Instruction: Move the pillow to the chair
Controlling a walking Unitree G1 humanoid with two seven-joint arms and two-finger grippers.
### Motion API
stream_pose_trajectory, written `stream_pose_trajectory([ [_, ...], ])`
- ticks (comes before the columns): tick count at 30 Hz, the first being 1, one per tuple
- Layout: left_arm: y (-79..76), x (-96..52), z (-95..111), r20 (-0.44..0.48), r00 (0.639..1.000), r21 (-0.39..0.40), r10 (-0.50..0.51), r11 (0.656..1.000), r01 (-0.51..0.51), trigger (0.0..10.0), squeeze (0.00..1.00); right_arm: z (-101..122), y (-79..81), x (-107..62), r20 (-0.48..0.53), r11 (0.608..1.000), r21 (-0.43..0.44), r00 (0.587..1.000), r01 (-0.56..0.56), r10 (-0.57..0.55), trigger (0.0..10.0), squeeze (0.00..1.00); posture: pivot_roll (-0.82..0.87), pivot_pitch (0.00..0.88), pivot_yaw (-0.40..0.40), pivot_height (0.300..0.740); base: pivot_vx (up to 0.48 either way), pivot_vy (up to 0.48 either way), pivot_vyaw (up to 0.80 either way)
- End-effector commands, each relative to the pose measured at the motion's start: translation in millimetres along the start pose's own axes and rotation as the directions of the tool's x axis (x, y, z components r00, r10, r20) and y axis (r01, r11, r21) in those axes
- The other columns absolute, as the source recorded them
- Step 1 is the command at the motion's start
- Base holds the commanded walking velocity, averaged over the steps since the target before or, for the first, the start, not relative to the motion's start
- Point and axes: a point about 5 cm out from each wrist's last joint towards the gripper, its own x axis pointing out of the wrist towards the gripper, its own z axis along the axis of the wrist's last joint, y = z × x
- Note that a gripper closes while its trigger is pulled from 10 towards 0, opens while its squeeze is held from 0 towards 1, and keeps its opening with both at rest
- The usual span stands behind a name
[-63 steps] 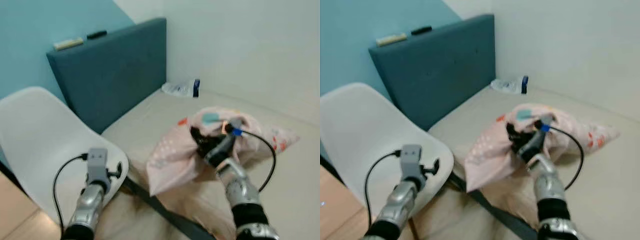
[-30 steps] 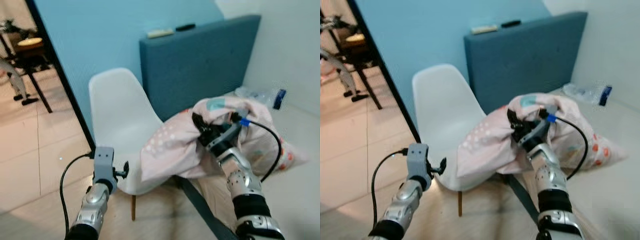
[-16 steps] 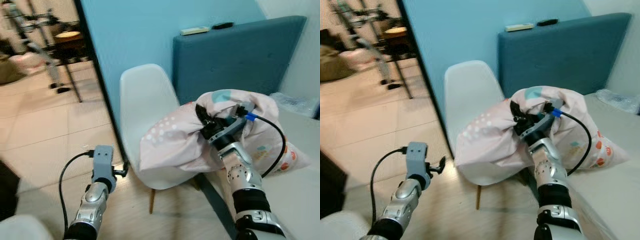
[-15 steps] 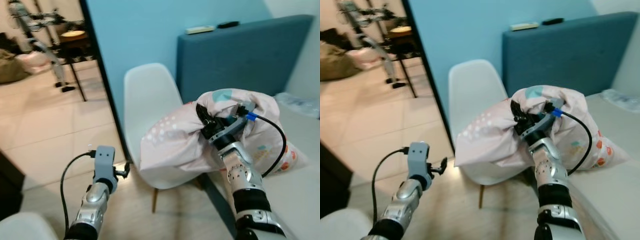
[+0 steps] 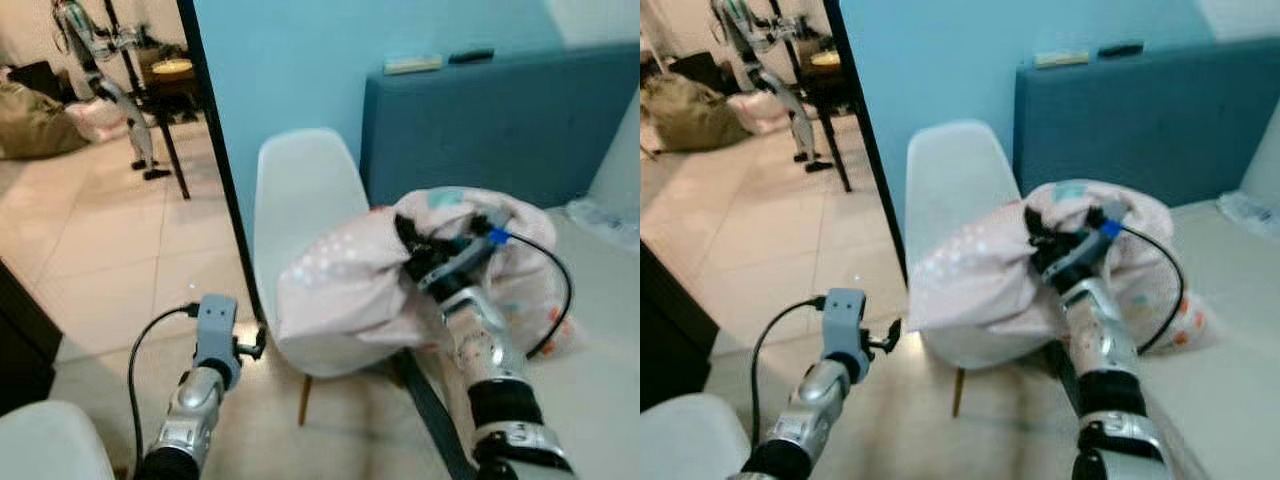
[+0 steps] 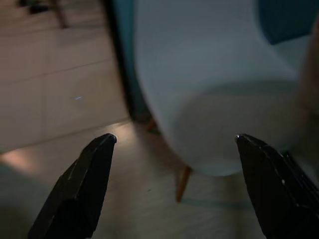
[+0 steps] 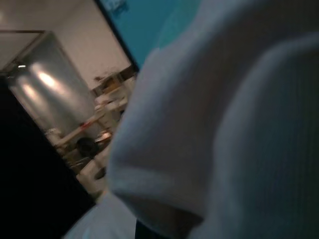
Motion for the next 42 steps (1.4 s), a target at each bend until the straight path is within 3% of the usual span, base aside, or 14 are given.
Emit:
stream_pose_trajectory([
  [1, -0.1, -1.2, -3.4, -0.009, 1.000, -0.015, 0.010, 1.000, -0.011, 10.0, 0.00, 0.6, 9.0, 6.8, 0.004, 0.999, -0.003, 0.999, -0.042, 0.042, 10.0, 0.00, -0.03, 0.000, 0.029, 0.740, 0.000, 0.000, 0.78],
  [10, -1.3, -0.9, -3.0, -0.010, 1.000, -0.011, -0.003, 1.000, 0.003, 10.0, 0.00, -4.3, 8.2, 8.4, -0.032, 1.000, -0.013, 0.999, -0.020, 0.020, 10.0, 0.00, -0.03, 0.000, 0.027, 0.740, 0.000, 0.000, 0.26],
  [25, -5.7, -0.2, -2.2, -0.002, 1.000, -0.028, -0.016, 0.999, 0.016, 10.0, 0.00, -4.0, 7.8, 8.7, -0.033, 1.000, -0.016, 0.999, -0.015, 0.015, 10.0, 0.00, -0.04, 0.000, 0.024, 0.740, 0.000, -0.461, 0.00],
  [42, -8.3, -2.3, -3.1, 0.014, 1.000, -0.062, -0.011, 0.998, 0.012, 10.0, 0.00, -6.5, 5.6, 5.1, -0.051, 1.000, -0.023, 0.999, -0.008, 0.007, 10.0, 0.00, -0.05, 0.000, 0.022, 0.740, 0.000, 0.000, 0.00],
])
